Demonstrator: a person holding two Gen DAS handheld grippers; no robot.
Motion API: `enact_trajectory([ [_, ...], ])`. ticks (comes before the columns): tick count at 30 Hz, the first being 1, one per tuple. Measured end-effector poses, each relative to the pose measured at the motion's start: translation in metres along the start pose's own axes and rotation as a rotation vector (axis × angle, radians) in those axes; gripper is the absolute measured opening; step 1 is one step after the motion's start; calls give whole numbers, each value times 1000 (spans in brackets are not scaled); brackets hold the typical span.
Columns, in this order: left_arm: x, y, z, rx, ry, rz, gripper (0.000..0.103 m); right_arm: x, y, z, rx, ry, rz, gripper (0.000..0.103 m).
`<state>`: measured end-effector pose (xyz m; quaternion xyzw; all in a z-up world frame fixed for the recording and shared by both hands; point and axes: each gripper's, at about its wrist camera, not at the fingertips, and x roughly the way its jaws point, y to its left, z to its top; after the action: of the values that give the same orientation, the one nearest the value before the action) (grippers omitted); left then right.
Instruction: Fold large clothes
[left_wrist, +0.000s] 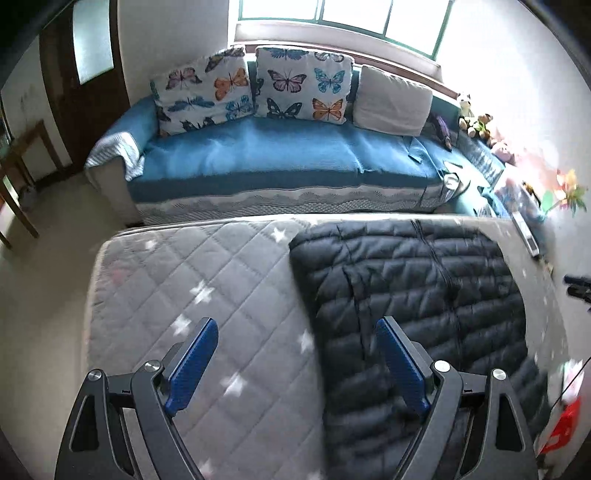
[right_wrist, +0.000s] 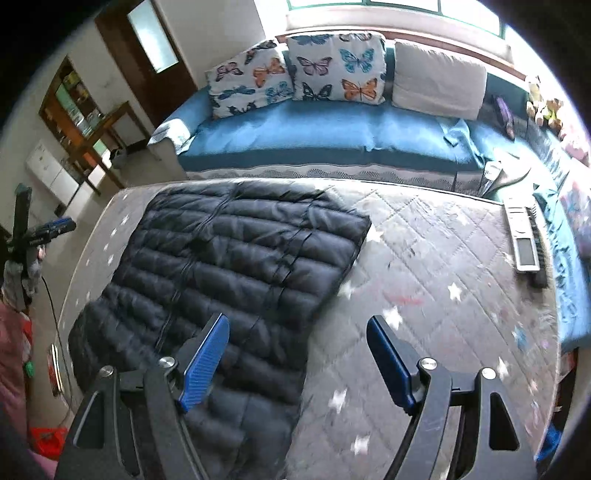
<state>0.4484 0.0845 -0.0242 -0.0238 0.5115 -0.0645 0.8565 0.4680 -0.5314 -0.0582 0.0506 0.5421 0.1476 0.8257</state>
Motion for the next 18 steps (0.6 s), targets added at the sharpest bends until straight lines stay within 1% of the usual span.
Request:
enact_trajectory([
  [1, 12, 3, 8, -7, 4, -9, 93, 5, -8, 3, 21, 3, 16, 84],
  [3, 38, 8, 22, -22, 11, -33, 93, 32, -26, 11, 71, 24, 51, 84],
  [6, 76, 15, 35, -42, 29, -92, 93, 64, -46, 18, 112, 55, 75, 84],
  [8, 99, 20, 43, -60, 37, -122, 93, 87, -60, 20, 149, 65, 114, 84],
  [13, 149, 26, 47, -113, 58, -183, 93, 117, -77, 21, 214, 65, 206, 84],
  [14, 159, 27, 48, -128, 71, -197, 93, 123, -78, 20, 222, 58, 228, 84],
  [16, 173, 26, 44, -142, 82, -213, 93, 122, -77, 24, 217, 21, 264, 83],
  [18, 187, 26, 44, -161, 93, -232, 93, 126, -78, 27, 244, 7, 311, 82],
])
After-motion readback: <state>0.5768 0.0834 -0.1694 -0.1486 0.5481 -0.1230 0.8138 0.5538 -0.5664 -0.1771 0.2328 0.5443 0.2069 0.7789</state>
